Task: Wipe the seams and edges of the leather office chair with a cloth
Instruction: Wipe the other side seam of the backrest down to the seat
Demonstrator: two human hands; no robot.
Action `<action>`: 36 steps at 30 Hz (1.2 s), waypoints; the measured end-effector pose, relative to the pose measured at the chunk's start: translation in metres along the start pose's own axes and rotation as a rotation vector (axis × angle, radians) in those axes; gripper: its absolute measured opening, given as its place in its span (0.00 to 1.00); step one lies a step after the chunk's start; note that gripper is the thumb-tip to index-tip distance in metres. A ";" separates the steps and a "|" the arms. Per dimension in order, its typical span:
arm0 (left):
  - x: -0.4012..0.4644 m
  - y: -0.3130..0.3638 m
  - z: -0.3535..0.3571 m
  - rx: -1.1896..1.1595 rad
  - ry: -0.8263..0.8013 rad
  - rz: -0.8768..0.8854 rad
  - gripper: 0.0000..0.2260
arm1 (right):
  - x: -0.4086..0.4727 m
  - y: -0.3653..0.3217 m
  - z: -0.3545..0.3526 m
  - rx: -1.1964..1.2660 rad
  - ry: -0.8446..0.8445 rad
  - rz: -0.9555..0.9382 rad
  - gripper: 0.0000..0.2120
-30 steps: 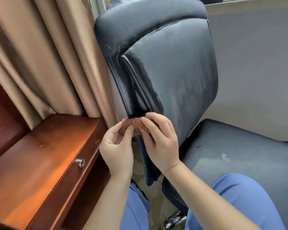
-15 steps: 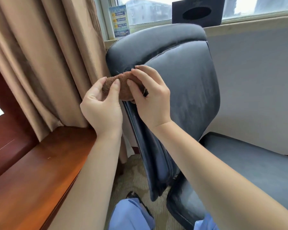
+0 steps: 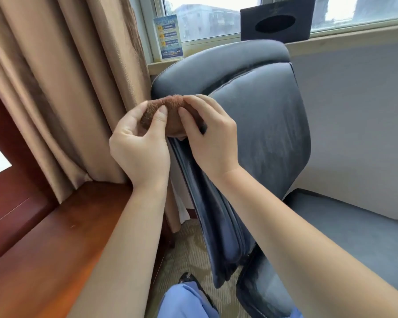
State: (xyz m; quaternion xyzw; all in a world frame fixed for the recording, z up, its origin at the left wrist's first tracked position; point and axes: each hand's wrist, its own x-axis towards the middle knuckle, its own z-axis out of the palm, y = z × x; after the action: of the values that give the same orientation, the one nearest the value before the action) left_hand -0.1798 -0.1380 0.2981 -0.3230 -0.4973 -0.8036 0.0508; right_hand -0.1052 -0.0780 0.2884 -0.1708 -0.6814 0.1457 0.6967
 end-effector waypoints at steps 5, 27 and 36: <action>-0.035 -0.013 -0.009 -0.039 -0.017 -0.095 0.11 | -0.030 0.011 -0.014 -0.034 -0.006 -0.093 0.09; -0.088 -0.034 -0.019 0.239 -0.011 -0.095 0.15 | -0.076 0.031 -0.043 -0.149 -0.047 -0.081 0.08; -0.082 -0.038 -0.015 0.218 0.007 -0.043 0.10 | -0.066 0.033 -0.046 -0.091 -0.060 -0.013 0.08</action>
State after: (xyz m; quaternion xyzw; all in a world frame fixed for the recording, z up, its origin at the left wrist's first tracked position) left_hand -0.1373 -0.1513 0.2179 -0.3019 -0.5886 -0.7467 0.0703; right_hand -0.0606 -0.0789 0.2146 -0.1936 -0.7089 0.1152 0.6684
